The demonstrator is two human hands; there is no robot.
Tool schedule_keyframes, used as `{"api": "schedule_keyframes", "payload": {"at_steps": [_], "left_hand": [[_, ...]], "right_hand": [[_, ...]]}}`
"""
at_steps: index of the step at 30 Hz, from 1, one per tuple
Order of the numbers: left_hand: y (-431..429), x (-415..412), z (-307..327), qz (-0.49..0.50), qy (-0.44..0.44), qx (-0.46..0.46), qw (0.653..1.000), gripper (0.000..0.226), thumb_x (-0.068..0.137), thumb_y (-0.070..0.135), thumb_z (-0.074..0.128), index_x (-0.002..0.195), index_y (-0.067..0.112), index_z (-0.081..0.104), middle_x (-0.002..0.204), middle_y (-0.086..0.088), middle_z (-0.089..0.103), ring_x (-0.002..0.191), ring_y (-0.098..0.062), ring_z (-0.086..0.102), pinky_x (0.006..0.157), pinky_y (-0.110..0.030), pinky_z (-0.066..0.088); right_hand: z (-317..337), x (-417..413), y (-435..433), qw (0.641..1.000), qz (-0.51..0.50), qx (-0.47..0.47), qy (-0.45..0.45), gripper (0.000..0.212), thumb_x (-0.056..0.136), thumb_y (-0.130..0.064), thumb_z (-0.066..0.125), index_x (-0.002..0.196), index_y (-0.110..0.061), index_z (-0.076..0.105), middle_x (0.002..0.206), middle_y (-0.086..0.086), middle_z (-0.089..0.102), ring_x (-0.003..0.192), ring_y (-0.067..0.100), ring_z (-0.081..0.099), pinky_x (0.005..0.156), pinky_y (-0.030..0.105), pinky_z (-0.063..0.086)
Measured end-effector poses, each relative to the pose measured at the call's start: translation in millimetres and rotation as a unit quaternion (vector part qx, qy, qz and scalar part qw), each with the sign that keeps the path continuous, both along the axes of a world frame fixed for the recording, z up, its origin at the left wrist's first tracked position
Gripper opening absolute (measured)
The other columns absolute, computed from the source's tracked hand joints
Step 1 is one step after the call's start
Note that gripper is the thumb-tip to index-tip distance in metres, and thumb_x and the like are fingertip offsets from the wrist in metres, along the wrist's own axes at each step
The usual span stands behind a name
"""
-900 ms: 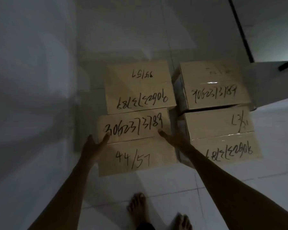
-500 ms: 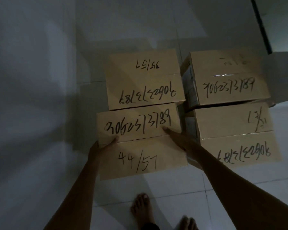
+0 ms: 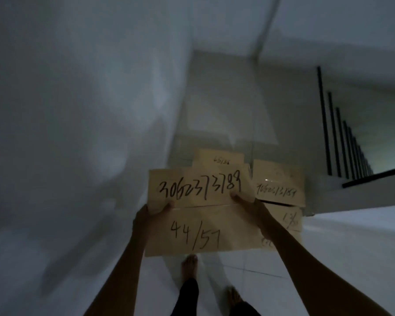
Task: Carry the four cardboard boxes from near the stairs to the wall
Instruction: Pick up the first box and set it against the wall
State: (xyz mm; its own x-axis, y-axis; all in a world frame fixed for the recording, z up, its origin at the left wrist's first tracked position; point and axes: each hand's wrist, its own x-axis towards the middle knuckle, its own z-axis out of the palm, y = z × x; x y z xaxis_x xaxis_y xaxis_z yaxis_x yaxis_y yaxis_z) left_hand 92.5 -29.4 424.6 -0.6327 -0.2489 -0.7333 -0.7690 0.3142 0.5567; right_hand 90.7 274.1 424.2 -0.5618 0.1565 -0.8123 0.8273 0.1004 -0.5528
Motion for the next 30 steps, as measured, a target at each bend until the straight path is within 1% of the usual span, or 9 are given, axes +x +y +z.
{"api": "schedule_keyframes", "payload": {"at_steps": [4,9,11,14,16,20,22,26,30], "left_hand": [[-11.3,52.5,111.8,0.042,0.046,-0.013,0.998,0.088,0.041,0.085,0.071,0.107,0.027,0.069,0.099,-0.003,0.075,0.090,-0.027,0.071,0.085,-0.052,0.057],[-9.7,132.3,189.8,0.122,0.104,-0.070,0.985,0.094,0.045,0.084,0.066,0.114,0.020,0.067,0.104,-0.005,0.073,0.092,-0.028,0.070,0.087,-0.048,0.057],[-9.2,169.5,208.4,0.156,0.113,-0.091,0.977,0.094,0.049,0.083,0.065,0.116,0.018,0.065,0.107,-0.007,0.073,0.094,-0.028,0.069,0.087,-0.047,0.057],[-14.1,225.2,227.4,0.205,0.111,-0.130,0.964,0.088,0.062,0.080,0.062,0.119,0.012,0.063,0.110,-0.011,0.071,0.098,-0.031,0.068,0.089,-0.047,0.056],[-21.6,266.5,235.1,0.236,0.110,-0.140,0.955,0.089,0.062,0.080,0.060,0.118,0.011,0.063,0.111,-0.012,0.071,0.099,-0.032,0.068,0.090,-0.047,0.056],[-39.6,358.7,238.6,0.309,0.095,-0.141,0.936,0.100,0.051,0.086,0.059,0.118,0.012,0.062,0.113,-0.011,0.070,0.102,-0.031,0.067,0.092,-0.048,0.055],[-46.5,410.2,238.0,0.351,0.089,-0.145,0.921,0.097,0.053,0.085,0.063,0.118,0.013,0.062,0.114,-0.011,0.070,0.102,-0.030,0.067,0.091,-0.047,0.056],[-52.9,517.4,233.6,0.436,0.074,-0.145,0.885,0.090,0.063,0.077,0.067,0.123,0.010,0.059,0.118,-0.013,0.068,0.105,-0.032,0.066,0.093,-0.049,0.055],[-52.4,632.4,224.0,0.512,0.067,-0.132,0.846,0.096,0.057,0.080,0.066,0.122,0.010,0.059,0.117,-0.013,0.069,0.103,-0.032,0.067,0.092,-0.050,0.055]], "right_hand": [[123.7,18.0,-10.3,0.995,0.073,-0.023,0.059,0.069,0.070,-0.060,0.077,0.124,-0.020,0.064,0.113,0.005,0.073,0.094,0.021,0.071,0.070,0.031,0.060],[186.8,40.8,-24.0,0.981,0.162,0.021,0.108,0.106,0.048,-0.080,0.074,0.133,-0.019,0.059,0.128,0.009,0.065,0.109,0.032,0.065,0.094,0.048,0.054],[205.5,52.6,-34.0,0.971,0.205,0.025,0.118,0.103,0.049,-0.079,0.075,0.131,-0.017,0.061,0.125,0.010,0.068,0.106,0.032,0.066,0.093,0.050,0.054],[231.2,74.5,-58.8,0.951,0.276,0.013,0.138,0.081,0.065,-0.067,0.076,0.125,-0.013,0.064,0.116,0.010,0.069,0.094,0.029,0.066,0.079,0.043,0.056],[239.1,93.5,-79.2,0.936,0.322,0.003,0.140,0.073,0.072,-0.061,0.075,0.124,-0.011,0.063,0.114,0.011,0.068,0.092,0.028,0.064,0.074,0.038,0.052],[242.0,146.4,-124.5,0.906,0.398,-0.017,0.144,0.081,0.069,-0.064,0.075,0.127,-0.010,0.060,0.118,0.011,0.066,0.102,0.031,0.063,0.088,0.044,0.053],[239.2,177.8,-151.3,0.890,0.435,-0.031,0.135,0.087,0.064,-0.067,0.077,0.127,-0.011,0.061,0.119,0.012,0.067,0.104,0.032,0.064,0.095,0.050,0.053],[241.2,258.5,-198.8,0.846,0.515,-0.061,0.125,0.072,0.066,-0.061,0.079,0.118,-0.014,0.065,0.109,0.010,0.071,0.094,0.030,0.068,0.089,0.049,0.056],[234.9,348.4,-240.0,0.796,0.590,-0.055,0.122,0.089,0.059,-0.074,0.074,0.125,-0.016,0.060,0.116,0.010,0.067,0.103,0.033,0.065,0.093,0.054,0.053]]}}
